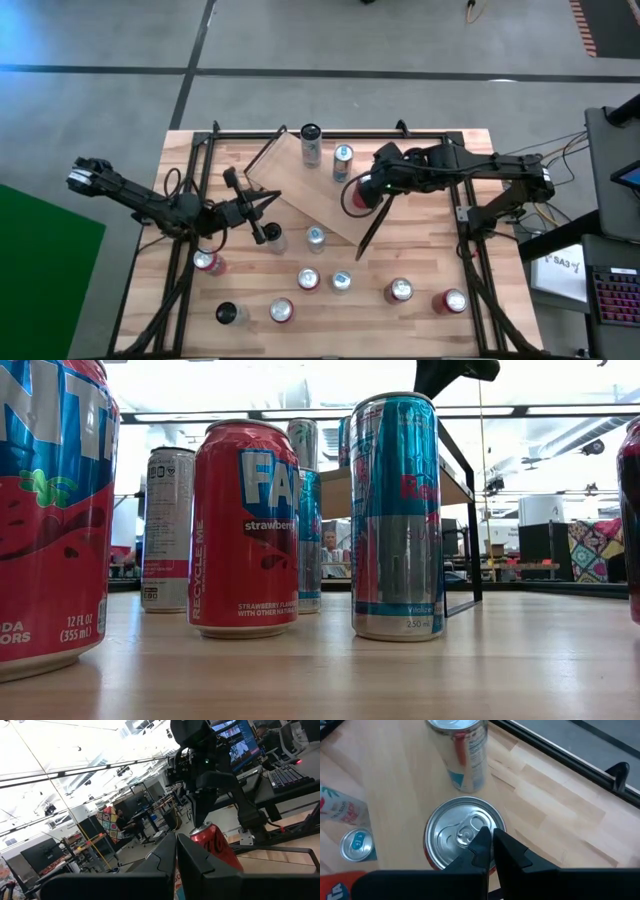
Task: Place canned beverage on shelf
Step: Put the red/black soda can on the shelf
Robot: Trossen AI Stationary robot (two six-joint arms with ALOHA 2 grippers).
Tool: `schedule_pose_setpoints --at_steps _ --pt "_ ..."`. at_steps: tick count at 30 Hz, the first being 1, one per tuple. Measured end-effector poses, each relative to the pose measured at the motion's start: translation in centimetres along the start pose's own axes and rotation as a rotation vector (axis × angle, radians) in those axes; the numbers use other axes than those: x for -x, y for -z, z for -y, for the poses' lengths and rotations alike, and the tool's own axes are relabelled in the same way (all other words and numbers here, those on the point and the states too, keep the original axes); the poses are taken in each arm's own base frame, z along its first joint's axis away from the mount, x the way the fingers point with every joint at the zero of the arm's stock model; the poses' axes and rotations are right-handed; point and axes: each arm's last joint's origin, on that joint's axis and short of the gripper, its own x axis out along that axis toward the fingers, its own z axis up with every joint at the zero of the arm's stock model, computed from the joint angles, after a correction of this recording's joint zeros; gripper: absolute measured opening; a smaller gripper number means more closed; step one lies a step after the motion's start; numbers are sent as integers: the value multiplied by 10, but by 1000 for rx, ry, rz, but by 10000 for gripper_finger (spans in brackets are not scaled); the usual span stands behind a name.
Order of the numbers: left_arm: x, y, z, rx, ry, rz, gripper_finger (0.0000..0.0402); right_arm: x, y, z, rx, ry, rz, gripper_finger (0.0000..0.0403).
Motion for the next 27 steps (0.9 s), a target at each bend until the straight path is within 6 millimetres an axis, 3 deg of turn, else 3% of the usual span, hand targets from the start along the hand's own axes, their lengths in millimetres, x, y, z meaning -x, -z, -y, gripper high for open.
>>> schedule_pose_setpoints --at_steps 14,27 --pt "0 0 0 0 0 0 0 0 0 -1 -4 -12 2 12" --pt "-3 4 6 -13 20 -12 0 5 -13 -14 -5 -179 120 12"
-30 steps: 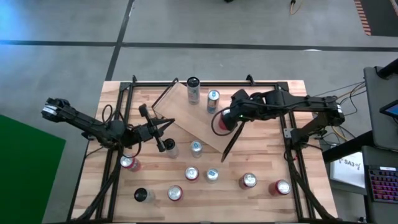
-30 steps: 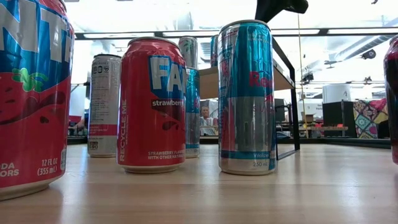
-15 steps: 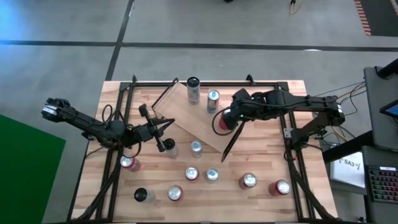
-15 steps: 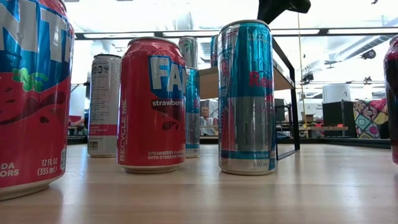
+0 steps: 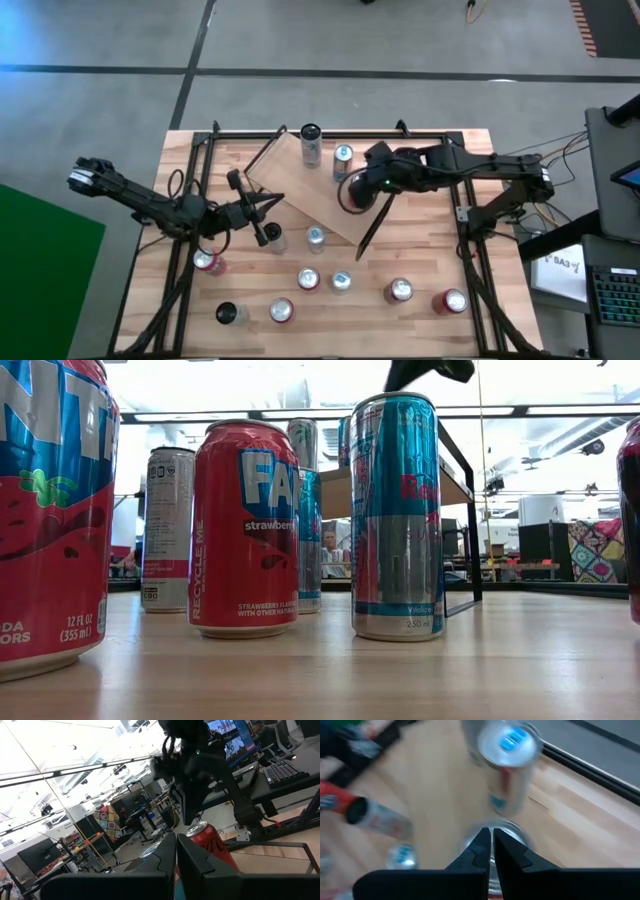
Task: Place canned beverage on shelf
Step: Put the red/black soda can on the shelf
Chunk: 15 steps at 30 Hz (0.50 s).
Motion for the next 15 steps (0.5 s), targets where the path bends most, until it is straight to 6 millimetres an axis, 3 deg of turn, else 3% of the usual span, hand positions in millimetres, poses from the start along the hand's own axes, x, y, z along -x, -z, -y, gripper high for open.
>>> schedule_pose_setpoints --at_steps 9,15 --pt "0 -1 1 15 45 36 0 12 -15 -8 24 -73 59 12" --pt "0 -1 1 20 45 41 0 3 -19 -18 29 -95 29 12"
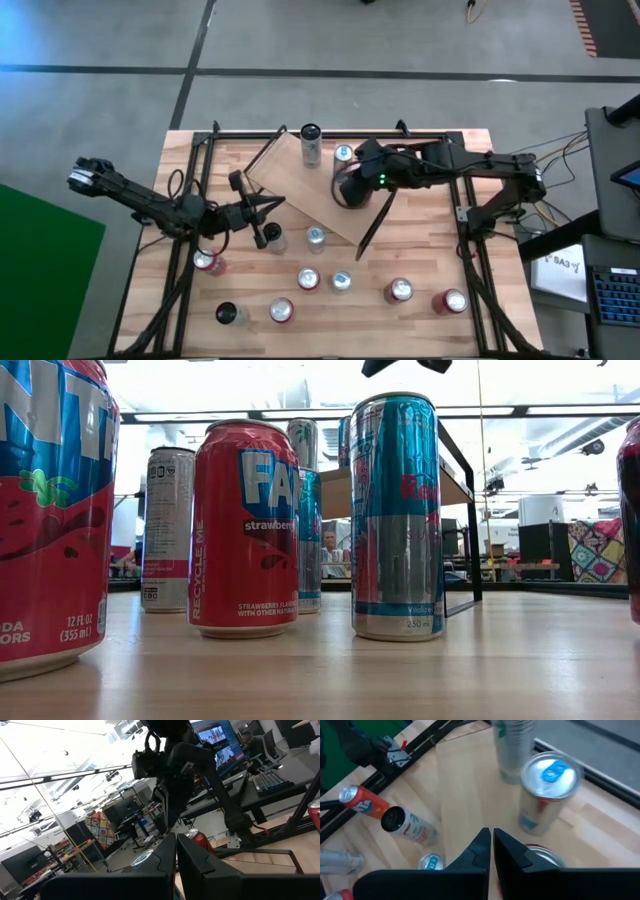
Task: Place canned beverage on shelf
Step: Put the red/black soda can on the shelf
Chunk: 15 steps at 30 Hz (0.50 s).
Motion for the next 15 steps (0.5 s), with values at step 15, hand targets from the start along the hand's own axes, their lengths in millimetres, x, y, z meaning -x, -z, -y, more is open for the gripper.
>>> schedule_pose_setpoints --at_steps 15 --pt "0 0 0 -1 -12 -7 0 -35 -6 -24 72 87 -183 12"
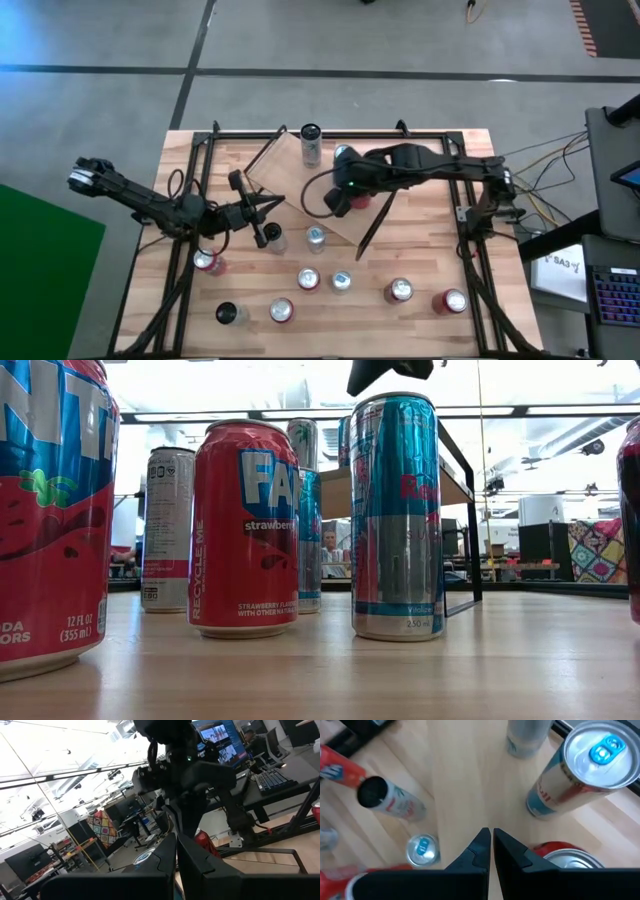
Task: Place canned beverage on shelf
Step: Put the red/black soda can on the shelf
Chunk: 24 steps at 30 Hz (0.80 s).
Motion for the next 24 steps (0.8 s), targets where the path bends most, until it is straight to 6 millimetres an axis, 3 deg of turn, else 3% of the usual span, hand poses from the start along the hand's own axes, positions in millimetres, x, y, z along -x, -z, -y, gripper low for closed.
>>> schedule_pose_setpoints --at_steps 10,24 --pt "0 0 0 0 -2 -2 0 -14 1 -2 24 80 -44 12" --pt "0 0 0 -2 -2 -3 0 -13 6 6 11 207 -49 12"
